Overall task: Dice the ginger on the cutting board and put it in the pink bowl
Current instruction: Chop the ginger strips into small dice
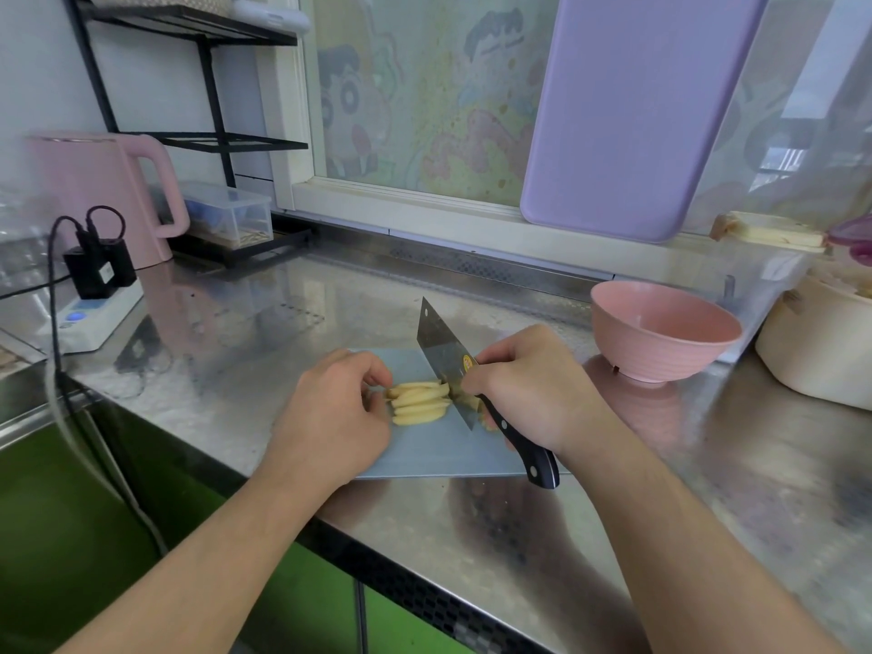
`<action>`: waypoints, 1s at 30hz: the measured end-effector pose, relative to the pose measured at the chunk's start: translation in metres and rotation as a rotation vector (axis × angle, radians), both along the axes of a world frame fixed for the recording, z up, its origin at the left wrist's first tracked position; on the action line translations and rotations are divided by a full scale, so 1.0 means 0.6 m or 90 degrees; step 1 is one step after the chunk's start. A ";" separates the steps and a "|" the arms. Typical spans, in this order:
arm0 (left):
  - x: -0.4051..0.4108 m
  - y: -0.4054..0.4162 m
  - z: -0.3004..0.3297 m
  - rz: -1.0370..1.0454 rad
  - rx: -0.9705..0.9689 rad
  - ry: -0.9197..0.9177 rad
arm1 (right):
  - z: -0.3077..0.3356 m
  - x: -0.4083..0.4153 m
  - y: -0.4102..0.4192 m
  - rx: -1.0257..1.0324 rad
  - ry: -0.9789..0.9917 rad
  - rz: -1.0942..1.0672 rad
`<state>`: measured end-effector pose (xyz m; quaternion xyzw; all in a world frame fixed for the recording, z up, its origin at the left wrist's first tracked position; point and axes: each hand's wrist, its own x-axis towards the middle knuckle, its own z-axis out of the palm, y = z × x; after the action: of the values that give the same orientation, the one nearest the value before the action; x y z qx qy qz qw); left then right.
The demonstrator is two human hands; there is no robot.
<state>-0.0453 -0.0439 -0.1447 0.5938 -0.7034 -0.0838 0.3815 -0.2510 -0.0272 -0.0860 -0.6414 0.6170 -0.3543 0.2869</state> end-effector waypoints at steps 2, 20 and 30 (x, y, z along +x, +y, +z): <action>-0.002 0.005 0.006 0.029 0.029 -0.009 | -0.001 -0.001 -0.001 0.003 0.003 0.001; -0.009 0.001 0.006 0.063 0.027 -0.109 | 0.002 0.000 0.002 0.004 -0.003 0.006; -0.023 -0.009 -0.005 -0.144 -0.117 -0.158 | 0.002 0.002 0.001 0.000 0.003 -0.005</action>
<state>-0.0591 -0.0495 -0.1475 0.4797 -0.8120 0.0123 0.3324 -0.2495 -0.0264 -0.0848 -0.6399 0.6200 -0.3540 0.2845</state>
